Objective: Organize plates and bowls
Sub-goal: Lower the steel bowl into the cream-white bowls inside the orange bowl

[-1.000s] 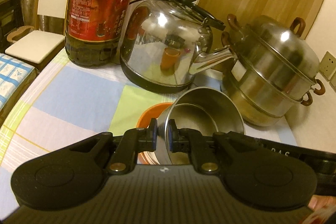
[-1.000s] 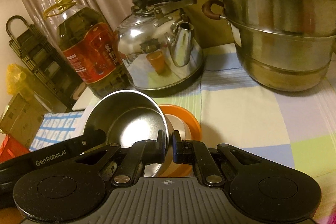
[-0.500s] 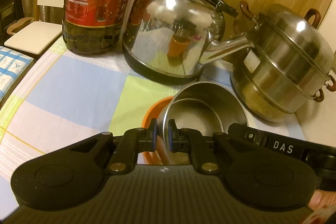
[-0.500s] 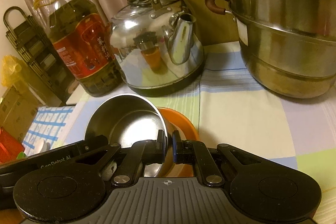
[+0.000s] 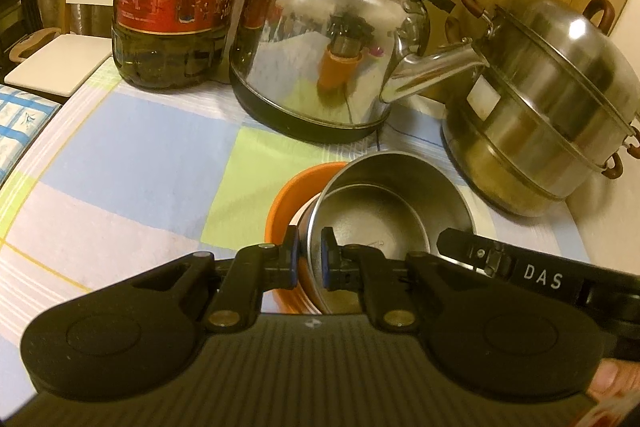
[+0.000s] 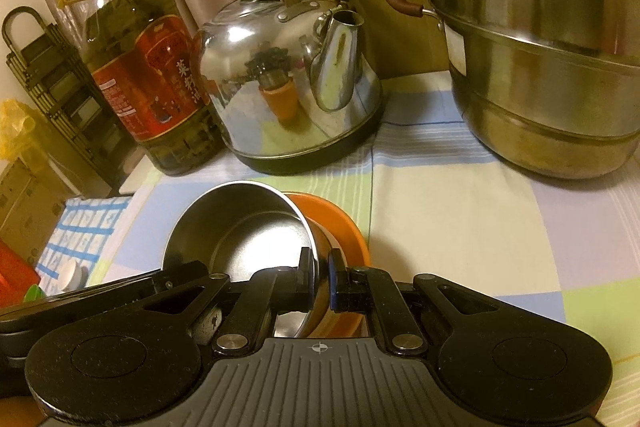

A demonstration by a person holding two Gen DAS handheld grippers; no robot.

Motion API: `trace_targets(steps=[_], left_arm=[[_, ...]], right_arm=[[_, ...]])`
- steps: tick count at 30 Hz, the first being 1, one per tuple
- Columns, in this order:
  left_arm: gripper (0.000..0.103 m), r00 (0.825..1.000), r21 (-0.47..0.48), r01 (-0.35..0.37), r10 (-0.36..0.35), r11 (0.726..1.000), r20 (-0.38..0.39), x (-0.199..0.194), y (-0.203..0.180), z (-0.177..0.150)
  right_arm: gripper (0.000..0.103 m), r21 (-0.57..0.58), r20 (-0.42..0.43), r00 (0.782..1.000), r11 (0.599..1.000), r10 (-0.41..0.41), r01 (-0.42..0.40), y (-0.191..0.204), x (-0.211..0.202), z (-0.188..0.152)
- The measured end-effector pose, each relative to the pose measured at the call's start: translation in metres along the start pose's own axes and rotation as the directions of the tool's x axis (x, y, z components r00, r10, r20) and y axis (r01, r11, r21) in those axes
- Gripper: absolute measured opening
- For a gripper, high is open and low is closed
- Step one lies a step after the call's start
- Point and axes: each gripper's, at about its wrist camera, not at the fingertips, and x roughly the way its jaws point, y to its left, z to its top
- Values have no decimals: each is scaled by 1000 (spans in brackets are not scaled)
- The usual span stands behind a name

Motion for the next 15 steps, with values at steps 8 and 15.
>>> trace_targets(steps=[8,15], left_arm=[[12,1000,-9,2,-2,1000,3,0,1,1],[19,998,-29,8,-7,1000,65,-17,3,8]], right_arm=[[8,6,-10,1000,1000,2,-2,-1,3,-2],[10,38,59,998,999,29,-31,-5,-10,4]])
